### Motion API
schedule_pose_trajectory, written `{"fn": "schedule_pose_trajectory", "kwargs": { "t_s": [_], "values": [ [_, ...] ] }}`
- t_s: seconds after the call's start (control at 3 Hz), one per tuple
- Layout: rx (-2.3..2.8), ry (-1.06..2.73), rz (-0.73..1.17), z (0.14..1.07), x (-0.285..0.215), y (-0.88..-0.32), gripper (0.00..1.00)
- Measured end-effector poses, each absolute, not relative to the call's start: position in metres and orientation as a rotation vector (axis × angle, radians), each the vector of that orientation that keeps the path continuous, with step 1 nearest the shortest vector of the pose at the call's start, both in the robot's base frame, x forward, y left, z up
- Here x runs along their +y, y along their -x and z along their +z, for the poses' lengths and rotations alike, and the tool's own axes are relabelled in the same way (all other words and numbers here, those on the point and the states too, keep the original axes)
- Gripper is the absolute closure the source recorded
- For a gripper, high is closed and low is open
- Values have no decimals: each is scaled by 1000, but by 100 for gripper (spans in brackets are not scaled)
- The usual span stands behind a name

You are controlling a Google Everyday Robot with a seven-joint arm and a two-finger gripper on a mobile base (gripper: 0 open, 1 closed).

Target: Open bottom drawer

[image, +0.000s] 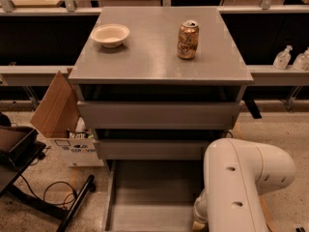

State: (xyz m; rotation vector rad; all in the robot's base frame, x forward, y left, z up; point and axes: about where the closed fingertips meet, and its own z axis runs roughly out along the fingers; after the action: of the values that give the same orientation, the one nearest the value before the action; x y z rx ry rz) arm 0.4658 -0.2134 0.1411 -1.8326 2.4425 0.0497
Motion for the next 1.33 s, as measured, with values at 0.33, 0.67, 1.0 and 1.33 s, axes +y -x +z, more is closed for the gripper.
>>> {"fn": "schedule_pose_trajectory", "kwargs": {
  "t_s": [0.33, 0.67, 1.0, 1.33],
  "values": [
    [2443, 1834, 52, 140, -213, -465, 41],
    [2444, 1835, 55, 139, -213, -464, 64],
    [2420, 1850, 26, 150, -215, -473, 87],
    [2349, 1878, -56, 204, -239, -481, 100]
  ]
}}
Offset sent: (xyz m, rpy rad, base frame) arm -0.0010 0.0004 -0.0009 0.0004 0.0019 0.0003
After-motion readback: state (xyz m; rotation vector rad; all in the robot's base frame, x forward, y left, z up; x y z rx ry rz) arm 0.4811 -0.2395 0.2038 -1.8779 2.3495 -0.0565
